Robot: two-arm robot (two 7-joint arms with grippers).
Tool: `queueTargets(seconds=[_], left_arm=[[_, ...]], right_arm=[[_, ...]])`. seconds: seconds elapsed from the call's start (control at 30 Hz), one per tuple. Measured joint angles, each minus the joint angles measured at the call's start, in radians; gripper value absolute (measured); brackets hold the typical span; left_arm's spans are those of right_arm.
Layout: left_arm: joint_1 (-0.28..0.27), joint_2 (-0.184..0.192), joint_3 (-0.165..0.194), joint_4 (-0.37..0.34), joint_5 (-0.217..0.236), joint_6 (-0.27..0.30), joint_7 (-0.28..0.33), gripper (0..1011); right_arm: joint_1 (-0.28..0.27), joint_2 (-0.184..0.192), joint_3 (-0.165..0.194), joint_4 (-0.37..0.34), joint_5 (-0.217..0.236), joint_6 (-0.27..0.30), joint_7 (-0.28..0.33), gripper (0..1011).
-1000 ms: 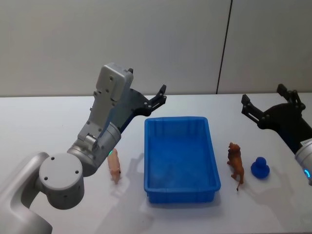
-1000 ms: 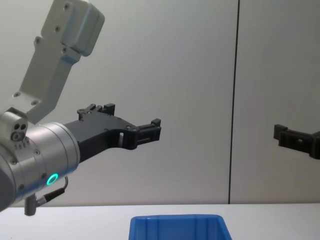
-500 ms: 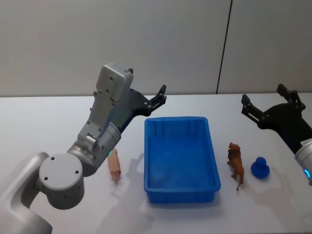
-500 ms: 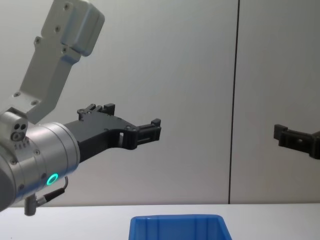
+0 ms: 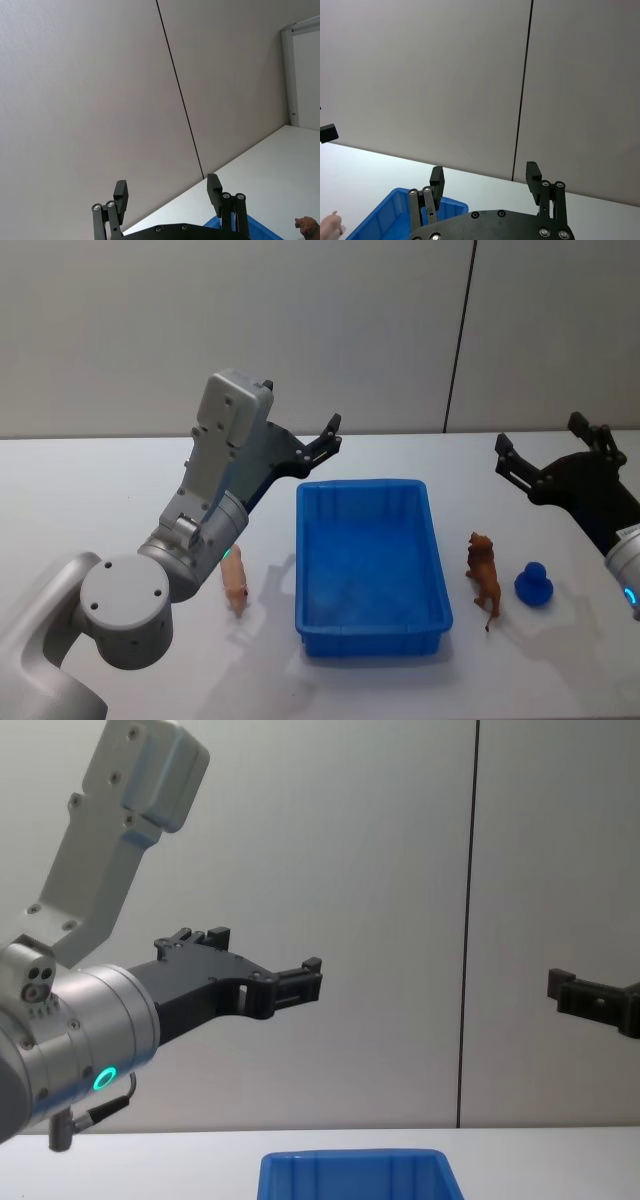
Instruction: Pick up the two dolls from the table and place them into the box.
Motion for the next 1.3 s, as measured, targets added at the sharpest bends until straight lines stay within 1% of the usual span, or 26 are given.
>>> queueTargets(seconds=[0.23,0.53,0.7,0.73,1.03,1.1,1.13,1.3], left_arm=[[-0.001,-0.002,-0.002,0.004,-0.002,0.004,0.0,1001],[-0.015,-0.012,-0.015,0.035,-0.042,0.05,0.008,1001],[-0.027,-0.02,-0.028,0.071,-0.084,0.092,0.026,1001],[-0.027,-0.02,-0.028,0.071,-0.084,0.092,0.026,1001],[-0.044,-0.033,-0.052,0.145,-0.159,0.151,0.063,1001],[-0.045,-0.034,-0.053,0.15,-0.164,0.155,0.066,1001],[-0.047,-0.036,-0.057,0.166,-0.179,0.166,0.074,1001],[-0.05,-0.041,-0.066,0.196,-0.209,0.189,0.09,1001]], right_arm=[[0.0,0.0,0.0,0.0,0.0,0.0,0.0,1001],[0.0,0.0,0.0,0.0,0.0,0.0,0.0,1001],[0.0,0.0,0.0,0.0,0.0,0.0,0.0,1001],[0.0,0.0,0.0,0.0,0.0,0.0,0.0,1001],[0.0,0.0,0.0,0.0,0.0,0.0,0.0,1001],[0.0,0.0,0.0,0.0,0.0,0.0,0.0,1001],[0.0,0.0,0.0,0.0,0.0,0.0,0.0,1001],[0.0,0.0,0.0,0.0,0.0,0.0,0.0,1001]])
